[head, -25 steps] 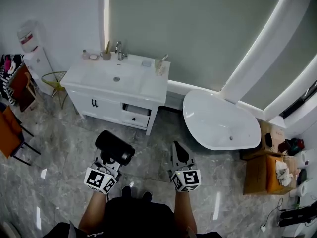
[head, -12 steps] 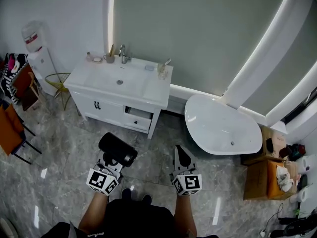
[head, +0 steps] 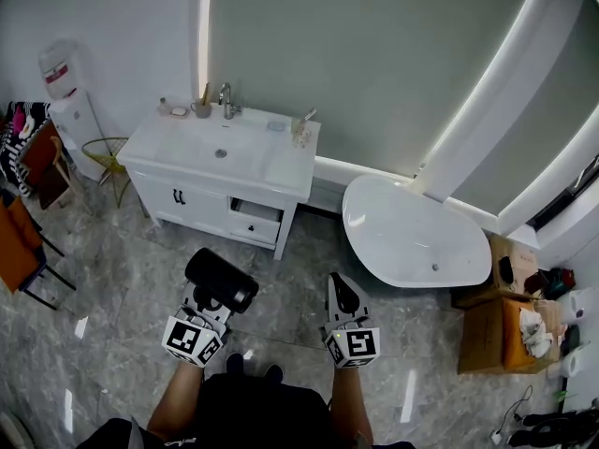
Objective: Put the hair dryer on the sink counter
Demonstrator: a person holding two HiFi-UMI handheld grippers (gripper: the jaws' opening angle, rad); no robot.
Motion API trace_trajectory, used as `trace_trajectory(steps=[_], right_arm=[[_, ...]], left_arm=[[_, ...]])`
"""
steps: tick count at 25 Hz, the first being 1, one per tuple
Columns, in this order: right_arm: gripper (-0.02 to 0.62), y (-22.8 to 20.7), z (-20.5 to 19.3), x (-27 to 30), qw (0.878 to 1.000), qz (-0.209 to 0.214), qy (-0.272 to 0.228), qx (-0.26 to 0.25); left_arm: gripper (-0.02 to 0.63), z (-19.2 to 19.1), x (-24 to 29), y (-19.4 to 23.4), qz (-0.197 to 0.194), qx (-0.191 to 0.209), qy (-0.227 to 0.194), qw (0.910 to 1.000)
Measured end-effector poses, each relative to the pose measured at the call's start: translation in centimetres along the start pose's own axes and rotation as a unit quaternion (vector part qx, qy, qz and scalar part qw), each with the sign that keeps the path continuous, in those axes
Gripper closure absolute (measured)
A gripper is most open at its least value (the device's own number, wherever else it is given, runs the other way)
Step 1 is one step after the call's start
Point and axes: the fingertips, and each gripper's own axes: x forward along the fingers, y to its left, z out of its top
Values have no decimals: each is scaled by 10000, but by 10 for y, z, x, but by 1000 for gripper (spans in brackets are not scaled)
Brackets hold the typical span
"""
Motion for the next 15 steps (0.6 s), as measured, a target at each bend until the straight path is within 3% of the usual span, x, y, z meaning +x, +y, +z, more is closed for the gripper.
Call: trace_trajectory(steps=[15], right_arm=[[565, -35, -15, -51, 9998, 26, 45, 189]], left_arm=[[393, -20, 6, -62, -6, -61, 203, 9998]])
